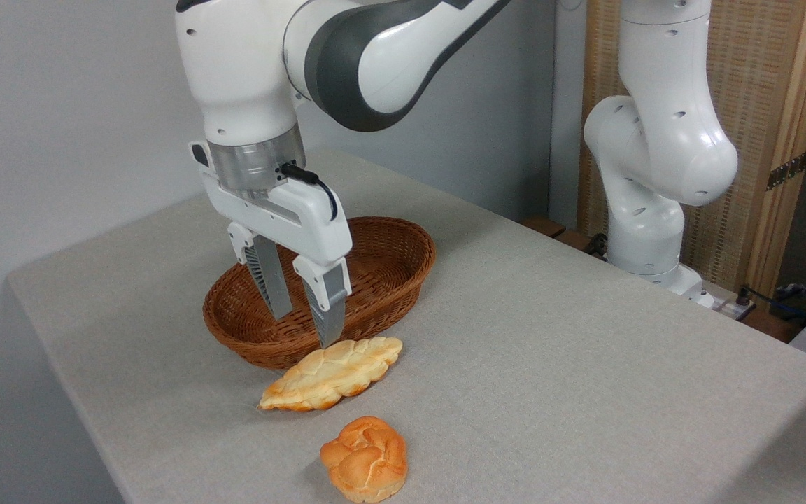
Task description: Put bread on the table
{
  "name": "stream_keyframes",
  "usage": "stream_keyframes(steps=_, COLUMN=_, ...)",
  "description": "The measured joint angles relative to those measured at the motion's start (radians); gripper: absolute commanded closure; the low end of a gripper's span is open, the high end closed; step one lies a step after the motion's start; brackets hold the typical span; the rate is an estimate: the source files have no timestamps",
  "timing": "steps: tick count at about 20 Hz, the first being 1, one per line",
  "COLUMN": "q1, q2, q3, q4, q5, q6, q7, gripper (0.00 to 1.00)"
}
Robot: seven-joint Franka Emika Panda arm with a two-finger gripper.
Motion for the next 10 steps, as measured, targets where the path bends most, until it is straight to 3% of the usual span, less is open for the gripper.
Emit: stream_keyframes(steps=10, q1=-0.001, q2=-0.015, q3=-0.026, q4=0.008, q5=0.000, q6=0.000, q7=0.000, gripper=0.00)
